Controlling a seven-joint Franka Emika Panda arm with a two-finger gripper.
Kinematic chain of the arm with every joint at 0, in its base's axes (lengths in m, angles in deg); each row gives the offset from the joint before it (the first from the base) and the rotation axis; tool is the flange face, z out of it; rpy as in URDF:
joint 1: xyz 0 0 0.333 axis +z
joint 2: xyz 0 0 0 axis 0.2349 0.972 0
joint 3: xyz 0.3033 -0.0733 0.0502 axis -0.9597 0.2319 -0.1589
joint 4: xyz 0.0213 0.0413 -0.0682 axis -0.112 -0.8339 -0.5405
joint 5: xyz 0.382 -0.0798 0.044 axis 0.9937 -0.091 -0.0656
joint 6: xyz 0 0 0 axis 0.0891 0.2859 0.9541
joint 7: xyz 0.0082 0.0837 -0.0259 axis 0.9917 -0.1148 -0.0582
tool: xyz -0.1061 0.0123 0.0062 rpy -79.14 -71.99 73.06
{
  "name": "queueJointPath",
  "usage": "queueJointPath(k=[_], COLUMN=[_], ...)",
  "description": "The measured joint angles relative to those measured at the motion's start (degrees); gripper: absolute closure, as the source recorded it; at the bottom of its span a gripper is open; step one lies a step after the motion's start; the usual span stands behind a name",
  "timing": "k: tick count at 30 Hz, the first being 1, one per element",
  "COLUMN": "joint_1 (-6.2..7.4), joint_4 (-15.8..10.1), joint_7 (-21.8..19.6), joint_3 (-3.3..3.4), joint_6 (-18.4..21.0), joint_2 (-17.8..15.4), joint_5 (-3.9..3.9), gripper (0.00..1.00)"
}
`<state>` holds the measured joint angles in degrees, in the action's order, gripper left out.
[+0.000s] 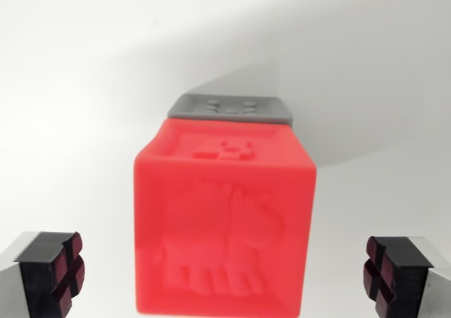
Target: Destack cube
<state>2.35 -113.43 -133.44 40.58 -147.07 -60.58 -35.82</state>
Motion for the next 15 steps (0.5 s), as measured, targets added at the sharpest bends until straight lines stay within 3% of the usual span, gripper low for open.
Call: queueJointPath(k=[5, 15], joint_1=[-0.1, -0.54], joint_4=[0.1, 0.4], joint_7=[0.4, 0.8], joint_3=[-0.23, -0.76], joint_6=[-1.8, -4.2], joint_2=[1.9, 4.6], joint_5=[0.62, 1.11], gripper=[0.0, 0.0])
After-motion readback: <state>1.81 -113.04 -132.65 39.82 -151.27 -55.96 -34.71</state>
